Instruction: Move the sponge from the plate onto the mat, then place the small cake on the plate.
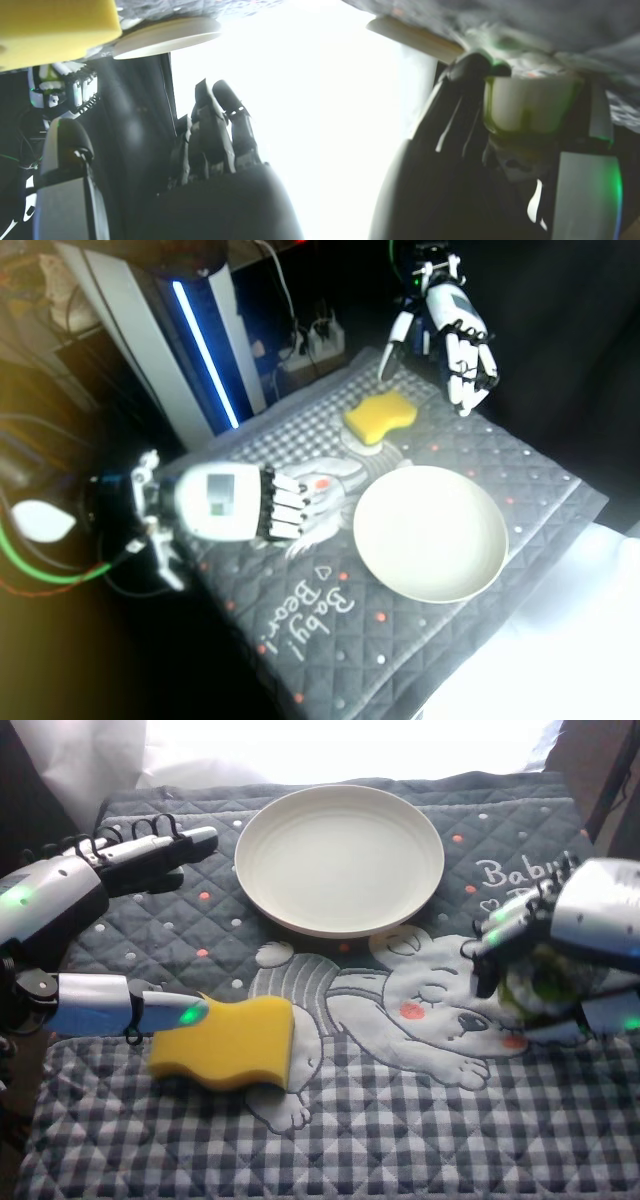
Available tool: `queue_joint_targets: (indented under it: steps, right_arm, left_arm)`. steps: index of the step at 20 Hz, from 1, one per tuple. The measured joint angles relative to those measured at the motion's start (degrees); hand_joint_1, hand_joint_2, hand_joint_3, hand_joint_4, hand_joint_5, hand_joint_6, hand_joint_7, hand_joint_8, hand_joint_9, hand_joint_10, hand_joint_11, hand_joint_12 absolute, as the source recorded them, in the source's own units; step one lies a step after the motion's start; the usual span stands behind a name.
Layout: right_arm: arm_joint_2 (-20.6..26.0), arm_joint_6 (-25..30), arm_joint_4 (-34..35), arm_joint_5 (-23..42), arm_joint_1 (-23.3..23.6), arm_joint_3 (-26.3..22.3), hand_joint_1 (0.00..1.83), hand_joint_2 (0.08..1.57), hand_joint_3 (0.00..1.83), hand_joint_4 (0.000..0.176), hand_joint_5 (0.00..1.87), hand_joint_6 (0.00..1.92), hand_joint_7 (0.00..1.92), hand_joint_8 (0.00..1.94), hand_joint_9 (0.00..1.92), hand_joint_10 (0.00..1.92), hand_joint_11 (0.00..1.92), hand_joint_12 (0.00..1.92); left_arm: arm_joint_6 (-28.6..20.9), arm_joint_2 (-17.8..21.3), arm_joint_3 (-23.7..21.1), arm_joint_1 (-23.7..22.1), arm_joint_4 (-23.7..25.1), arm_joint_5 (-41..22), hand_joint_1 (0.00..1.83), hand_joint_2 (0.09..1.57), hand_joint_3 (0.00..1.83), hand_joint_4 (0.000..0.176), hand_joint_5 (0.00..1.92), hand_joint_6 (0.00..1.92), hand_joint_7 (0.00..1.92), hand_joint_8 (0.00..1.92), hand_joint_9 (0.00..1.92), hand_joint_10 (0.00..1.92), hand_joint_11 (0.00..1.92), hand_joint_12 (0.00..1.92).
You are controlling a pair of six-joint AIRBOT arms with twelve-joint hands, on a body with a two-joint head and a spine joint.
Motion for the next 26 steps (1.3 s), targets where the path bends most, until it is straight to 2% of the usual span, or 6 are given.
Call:
queue_joint_targets:
  steps: [13,18,19,20,22,26]
  right_arm:
    - [-20.28,-4.66,4.04,-8.37,21.70,17.73,1.50,1.04,0.00,0.000,1.08,0.73,1.18,0.49,1.14,0.80,0.86,1.43]
    - [-24.85,-5.14,2.95,-18.12,21.20,21.90,1.37,1.15,0.00,0.000,1.06,0.60,0.80,1.30,0.81,1.43,0.65,1.32]
    - [-24.92,-5.29,3.37,-19.04,21.22,22.77,1.19,1.09,0.00,0.000,0.73,0.34,0.55,0.40,0.56,0.67,0.39,1.16]
    - [-24.92,-5.35,3.63,-19.61,21.22,23.08,1.10,1.04,0.00,0.091,0.54,0.09,0.41,0.13,0.35,0.25,0.10,0.87]
    - [-25.00,-5.42,3.63,-21.11,21.22,23.32,0.94,0.98,0.00,0.165,0.26,0.00,0.23,0.01,0.16,0.02,0.00,0.52]
    - [-25.09,-5.49,2.29,-21.14,21.22,21.35,0.83,0.90,0.00,0.176,0.01,0.00,0.04,0.00,0.01,0.00,0.00,0.01]
  left_arm:
    - [-1.07,-0.02,-0.04,0.04,0.81,-1.79,0.84,0.92,0.01,0.018,0.24,0.01,0.30,0.00,0.44,0.00,0.08,1.24]
    - [-1.29,-0.04,0.31,-0.92,1.86,-1.38,0.88,0.90,0.00,0.005,0.27,0.00,0.34,0.00,0.44,0.00,0.03,1.22]
    - [-1.62,-0.07,0.31,-0.92,2.23,-1.42,0.90,0.91,0.00,0.014,0.28,0.00,0.36,0.01,0.44,0.00,0.03,1.21]
    - [-1.79,-0.07,0.31,-0.92,2.49,-1.44,0.88,0.90,0.00,0.009,0.29,0.00,0.38,0.01,0.47,0.01,0.05,1.24]
    - [-1.88,-0.07,0.31,-0.92,2.47,-1.44,0.89,0.91,0.00,0.005,0.29,0.00,0.39,0.00,0.48,0.01,0.03,1.30]
    - [-1.90,-0.09,0.31,-0.92,2.36,-1.44,0.90,0.92,0.00,0.000,0.29,0.00,0.40,0.00,0.51,0.02,0.08,1.26]
